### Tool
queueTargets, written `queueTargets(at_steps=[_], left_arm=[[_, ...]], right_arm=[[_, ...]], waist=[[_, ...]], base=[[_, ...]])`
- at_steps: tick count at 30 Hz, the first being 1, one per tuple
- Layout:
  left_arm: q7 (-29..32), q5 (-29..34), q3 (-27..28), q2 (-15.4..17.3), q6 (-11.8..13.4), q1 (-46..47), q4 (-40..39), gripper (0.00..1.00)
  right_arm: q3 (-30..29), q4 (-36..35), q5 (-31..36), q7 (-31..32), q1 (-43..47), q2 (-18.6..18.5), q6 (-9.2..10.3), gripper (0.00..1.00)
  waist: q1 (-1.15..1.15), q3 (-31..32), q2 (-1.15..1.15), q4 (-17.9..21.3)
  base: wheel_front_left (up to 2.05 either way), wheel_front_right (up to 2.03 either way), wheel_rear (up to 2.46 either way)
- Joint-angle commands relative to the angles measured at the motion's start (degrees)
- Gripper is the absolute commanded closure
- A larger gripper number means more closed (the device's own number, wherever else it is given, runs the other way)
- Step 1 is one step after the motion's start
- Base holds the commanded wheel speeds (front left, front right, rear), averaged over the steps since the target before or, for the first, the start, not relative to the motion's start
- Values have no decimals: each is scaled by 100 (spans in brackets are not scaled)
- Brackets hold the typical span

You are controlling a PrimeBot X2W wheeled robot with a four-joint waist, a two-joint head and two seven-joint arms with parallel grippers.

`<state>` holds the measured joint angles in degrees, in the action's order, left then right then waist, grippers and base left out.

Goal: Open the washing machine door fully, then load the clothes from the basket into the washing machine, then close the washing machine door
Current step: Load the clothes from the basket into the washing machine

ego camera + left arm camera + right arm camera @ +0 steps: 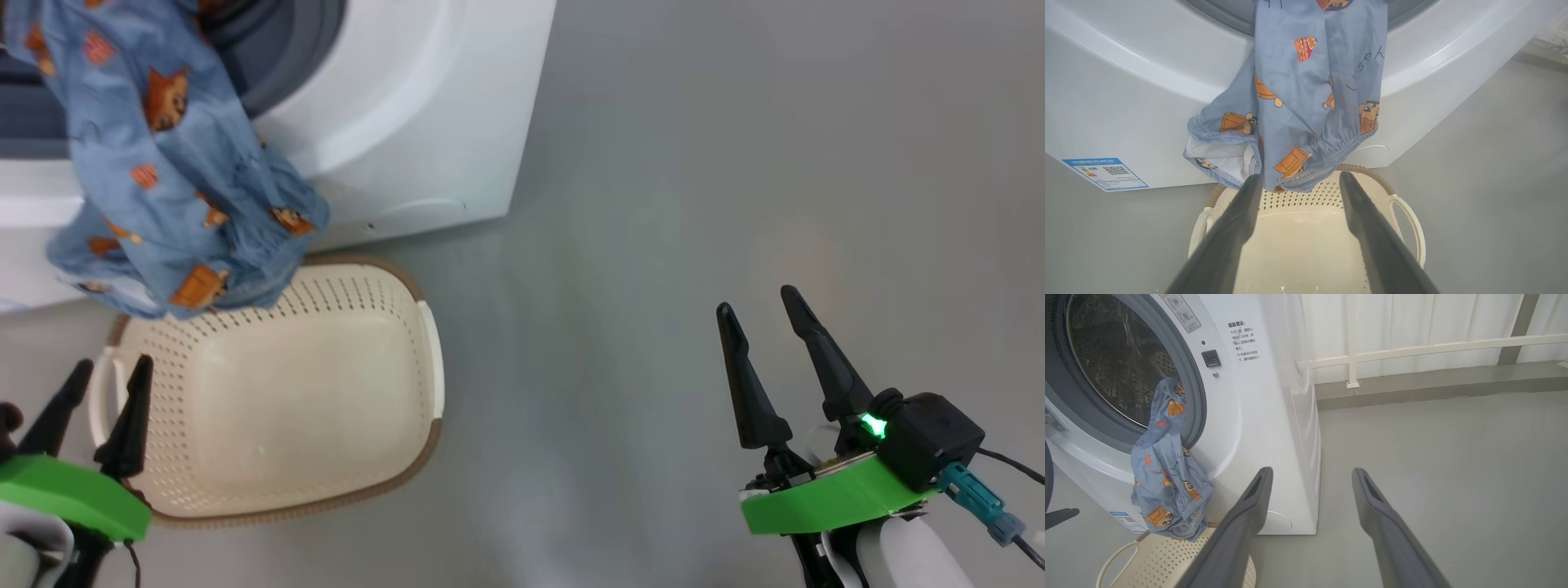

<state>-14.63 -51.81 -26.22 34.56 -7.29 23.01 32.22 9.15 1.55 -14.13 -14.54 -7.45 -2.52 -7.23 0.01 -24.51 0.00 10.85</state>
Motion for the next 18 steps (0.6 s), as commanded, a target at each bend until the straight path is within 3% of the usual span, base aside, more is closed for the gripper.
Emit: queueTargets(at_steps=[1,18], left_arm=[[-34,-110,70,364,-19,274,7,0],[-36,-1002,-827,1133,-20,1554,130,0]], right_arm=[[150,-211,-31,-46,67,-36,-25,0],[348,-681,-31,-46,-74,-36,-25,0]], waist=[[-1,-438,0,125],[-1,-1561,0,271]], base=[[0,0,0],[0,0,0]])
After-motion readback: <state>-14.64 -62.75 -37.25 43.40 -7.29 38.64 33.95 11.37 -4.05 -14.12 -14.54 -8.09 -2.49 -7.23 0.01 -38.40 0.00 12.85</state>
